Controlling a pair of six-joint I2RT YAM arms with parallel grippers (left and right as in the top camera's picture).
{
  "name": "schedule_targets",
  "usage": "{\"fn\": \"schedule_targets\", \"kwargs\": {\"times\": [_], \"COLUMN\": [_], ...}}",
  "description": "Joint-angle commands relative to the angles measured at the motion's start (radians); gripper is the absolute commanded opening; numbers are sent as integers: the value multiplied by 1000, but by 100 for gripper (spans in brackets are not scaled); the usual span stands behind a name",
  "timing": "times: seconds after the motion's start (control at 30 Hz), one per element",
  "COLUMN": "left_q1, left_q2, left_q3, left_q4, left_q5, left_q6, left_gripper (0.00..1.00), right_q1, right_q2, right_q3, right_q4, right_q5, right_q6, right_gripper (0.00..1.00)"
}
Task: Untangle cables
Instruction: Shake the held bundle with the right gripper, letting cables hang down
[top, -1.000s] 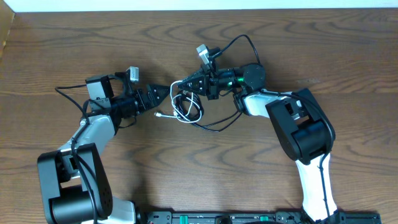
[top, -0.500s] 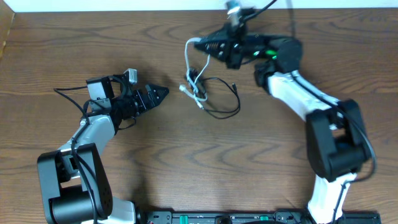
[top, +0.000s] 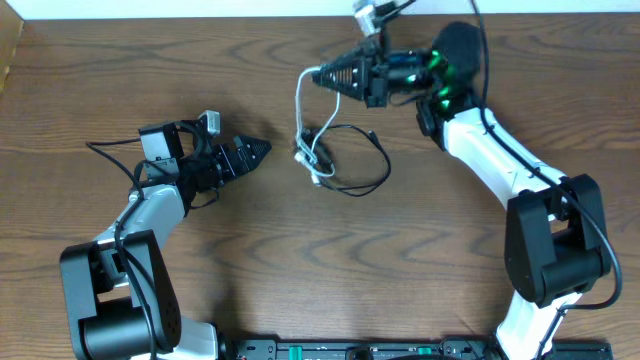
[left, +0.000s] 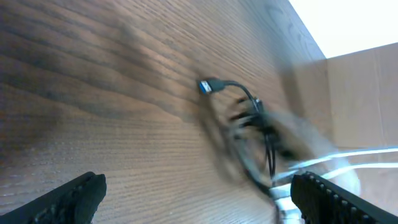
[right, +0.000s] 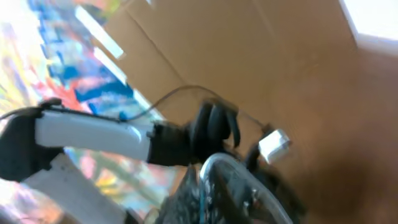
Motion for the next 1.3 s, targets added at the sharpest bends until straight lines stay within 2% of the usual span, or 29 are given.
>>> {"fn": "schedule_targets", "kwargs": {"times": [0.0, 0.03, 0.17, 0.27, 0.37, 0.43, 0.5, 0.57, 0.63, 0.7, 0.77, 0.87, 0.93, 0.97, 1.0, 1.1, 1.2, 1.27], "left_q1": [2, 2, 1, 1, 1, 1, 1, 1, 2, 1, 2, 1, 2, 2, 2, 1, 1, 1], "left_q2": [-1, -1, -1, -1, -1, -1, -1, -1, -1, -1, -1, -1, -1, -1, -1, -1, -1, -1], "left_q3": [0, 0, 0, 0, 0, 0, 0, 0, 0, 0, 0, 0, 0, 0, 0, 0, 0, 0], "left_q4": [-12, -24, -35, -35, -35, -35, -35, -35, -35, -35, -35, -35, -35, -35, -35, -35, -34, -34], "left_q5": [-51, -80, -92, -92, -92, -92, -92, -92, -92, -92, -92, -92, -92, -92, -92, -92, -92, -92], "left_q6": [-19, -37, -39, -39, -39, -39, -39, -39, -39, -39, -39, -39, -39, -39, -39, -39, -39, -39], "left_gripper": [99, 99, 88, 80, 79, 78, 79, 79, 79, 79, 79, 79, 79, 79, 79, 80, 80, 80], "right_q1": [15, 15, 15, 16, 16, 16, 15, 14, 15, 14, 15, 16, 24, 29, 33, 34, 32, 32], "right_q2": [0, 0, -1, -1, -1, -2, -8, -13, -15, -15, -15, -14, -14, -14, -14, -34, -77, -122], "right_q3": [-1, -1, -1, -1, -1, 0, 0, 0, 0, 0, 0, 0, 0, 0, 0, 2, 2, 2], "right_q4": [-289, -417, -684, -779, -801, -768, -690, -518, -318, -219, -214, -366, -500, -547, -549, -372, -175, -75], "right_q5": [42, 110, 385, 527, 569, 542, 413, 208, 151, 161, 197, 332, 520, 620, 637, 509, 444, 386], "right_q6": [-357, -426, -528, -563, -601, -602, -642, -665, -551, -476, -470, -501, -529, -550, -572, -559, -447, -424], "right_gripper": [1, 2, 1, 1, 1, 1, 1, 1, 1, 1, 1, 1, 1, 1, 1, 1, 1, 1]}}
